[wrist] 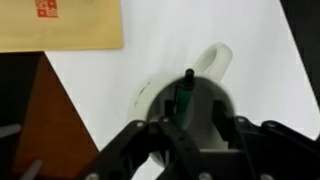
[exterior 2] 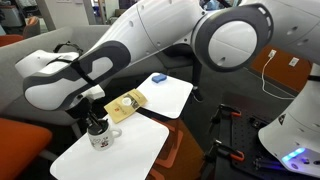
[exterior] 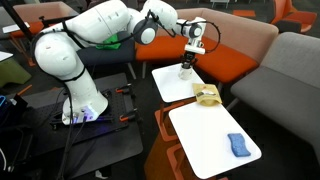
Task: Take the green pen out of the white mug
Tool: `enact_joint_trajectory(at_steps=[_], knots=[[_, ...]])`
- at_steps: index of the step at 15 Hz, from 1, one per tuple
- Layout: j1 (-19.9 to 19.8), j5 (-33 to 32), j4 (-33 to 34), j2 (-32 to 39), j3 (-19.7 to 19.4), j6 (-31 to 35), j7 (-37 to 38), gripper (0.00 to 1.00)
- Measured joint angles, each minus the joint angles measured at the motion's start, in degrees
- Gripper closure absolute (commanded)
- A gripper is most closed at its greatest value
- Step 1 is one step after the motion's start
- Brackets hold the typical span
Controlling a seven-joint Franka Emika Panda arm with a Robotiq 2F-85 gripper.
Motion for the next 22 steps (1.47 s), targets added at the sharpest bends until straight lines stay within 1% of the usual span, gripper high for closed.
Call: enact_joint_trajectory(at_steps=[1,2,3,4,5,6,10,16,19,22], knots=[[0.3,0.0,0.8,0.57,-0.36,-0.65,0.0,0.77],[0.63,-0.03,1.55,1.06,-0.75,-1.65,0.0,0.84],[0.93,-0.33,2.11,1.4,-0.99,-2.53,0.0,0.93],[1.33,-0.82,2.49,1.58,-1.29,-3.4,0.0,0.99],[1.82,-1.58,2.86,1.72,-1.67,-4.35,0.0,1.0],[2.4,-2.38,3.22,1.84,-2.19,-5.19,0.01,0.96],[4.13,-3.53,4.79,2.12,-3.22,-7.58,0.52,0.96],[6.86,-4.37,8.73,0.3,-4.47,-14.95,6.94,0.96],[5.71,-3.73,8.98,-2.3,-4.47,-15.16,10.85,0.96],[2.21,-1.47,8.6,-4.02,-4.26,-10.73,13.99,0.96]])
